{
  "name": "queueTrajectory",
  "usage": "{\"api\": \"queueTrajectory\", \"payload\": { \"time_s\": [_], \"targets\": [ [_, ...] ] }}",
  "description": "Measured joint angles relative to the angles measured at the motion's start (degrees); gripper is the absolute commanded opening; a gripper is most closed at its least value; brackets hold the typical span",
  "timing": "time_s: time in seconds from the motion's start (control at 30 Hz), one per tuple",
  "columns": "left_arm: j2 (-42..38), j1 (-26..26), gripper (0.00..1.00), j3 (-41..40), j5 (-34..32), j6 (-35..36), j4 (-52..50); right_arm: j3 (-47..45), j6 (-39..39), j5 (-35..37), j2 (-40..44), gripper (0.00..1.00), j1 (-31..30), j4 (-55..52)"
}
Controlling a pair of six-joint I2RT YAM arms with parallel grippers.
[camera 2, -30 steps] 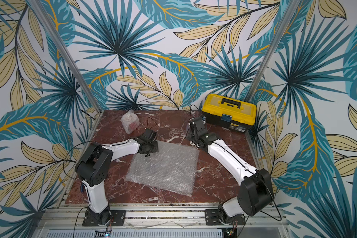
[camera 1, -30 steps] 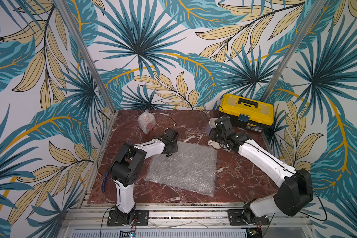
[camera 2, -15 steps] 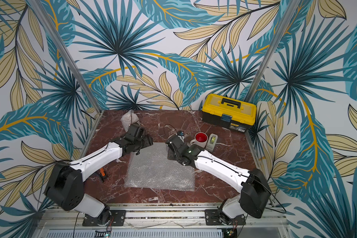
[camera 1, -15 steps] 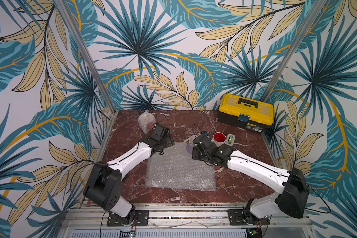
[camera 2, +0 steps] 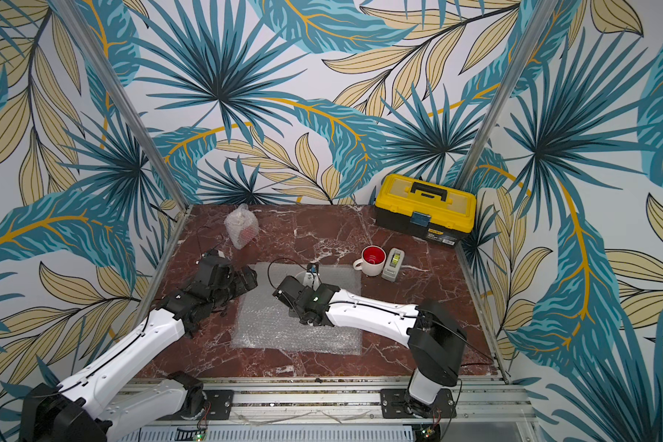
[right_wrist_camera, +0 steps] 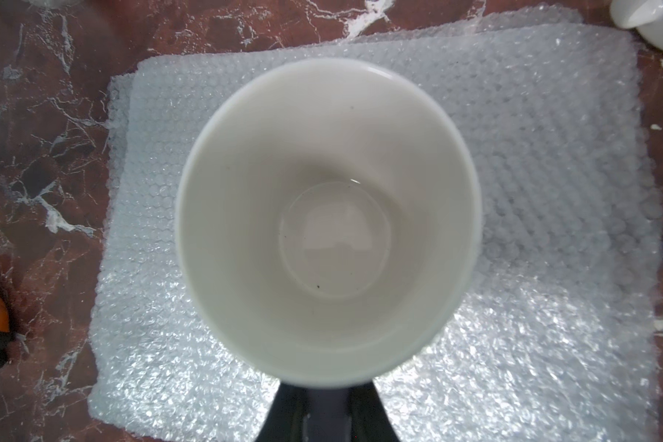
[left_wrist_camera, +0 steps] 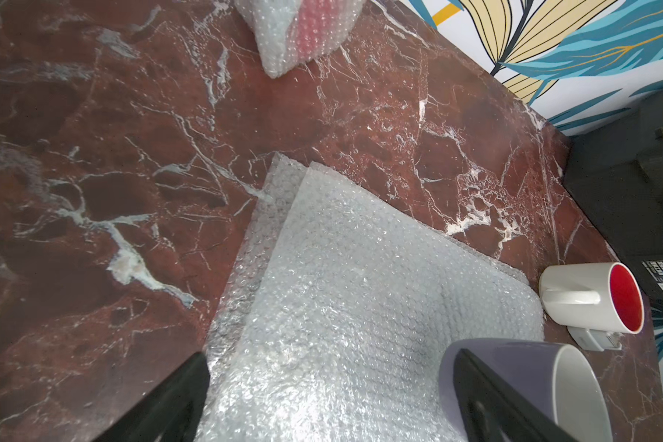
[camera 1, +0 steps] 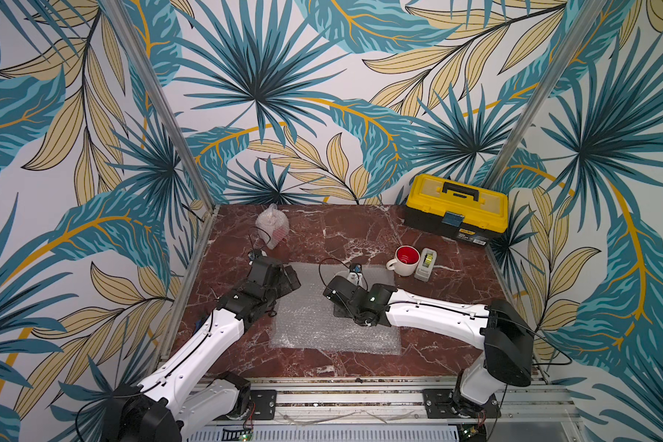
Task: Wrap mugs in bubble wrap
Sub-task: Place the mug on the bubble wrap.
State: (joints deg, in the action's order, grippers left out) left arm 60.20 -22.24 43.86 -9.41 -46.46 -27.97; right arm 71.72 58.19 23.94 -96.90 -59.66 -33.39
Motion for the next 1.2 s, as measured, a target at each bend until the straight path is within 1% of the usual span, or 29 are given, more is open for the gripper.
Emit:
{"api": "queueTrajectory", "payload": {
  "time_s": [0.17,0.37,0.47,0.5,0.6,0.63,0.67,0.73,0.8,0.87,0.93,1.0,1.1,1.2],
  "targets": [
    [-0.1,0.1,1.0,0.0,-1.1,-0.7,-1.3,3.6,2.0,1.1,-4.3,0.0,-1.1,-0.1],
    [-1.0,0.2,1.0,0.0,-0.6,1.8,-1.6,6.5,3.6,1.1,-8.9,0.0,-1.2,-1.3],
    [-1.8,0.2,1.0,0.0,-0.6,3.3,-1.6,6.6,4.4,0.7,-10.3,0.1,-1.2,-1.8],
    [-2.0,0.2,1.0,0.0,-0.4,3.9,-1.6,6.6,4.5,0.7,-10.6,0.15,-1.2,-1.8],
    [-2.3,0.2,1.0,0.0,0.6,5.3,-1.7,6.6,4.7,0.0,-10.6,0.42,-1.3,-1.3],
    [-2.3,0.2,1.0,0.0,1.2,5.7,-1.8,6.6,4.7,-0.6,-10.6,0.49,-1.3,-1.0],
    [-2.3,0.2,1.0,0.0,1.9,6.0,-1.9,6.6,4.7,-1.1,-10.6,0.52,-1.3,-0.5],
    [-2.2,0.2,1.0,0.0,3.7,6.5,-1.9,6.2,3.6,-2.0,-9.9,0.55,-1.3,1.4],
    [-2.0,0.2,1.0,0.0,5.7,7.0,-1.9,4.5,2.4,-2.4,-7.6,0.55,-1.3,3.5],
    [-1.3,-0.3,1.0,0.0,7.7,7.5,-1.6,1.5,0.3,-1.4,-3.3,0.55,-1.3,5.6],
    [0.2,-1.5,1.0,0.0,9.5,8.2,-0.3,-2.8,-2.5,0.2,3.1,0.54,-0.9,7.9],
    [2.3,-3.9,1.0,0.0,11.0,8.9,1.3,-6.8,-4.8,1.0,8.9,0.52,0.6,9.7],
    [6.7,-8.0,1.0,0.2,13.4,9.9,4.2,-13.8,-8.8,0.0,16.2,0.5,6.8,12.0],
    [11.0,-10.6,1.0,0.2,15.3,10.2,6.8,-20.0,-12.6,-2.6,19.4,0.49,15.6,12.3]
  ]
}}
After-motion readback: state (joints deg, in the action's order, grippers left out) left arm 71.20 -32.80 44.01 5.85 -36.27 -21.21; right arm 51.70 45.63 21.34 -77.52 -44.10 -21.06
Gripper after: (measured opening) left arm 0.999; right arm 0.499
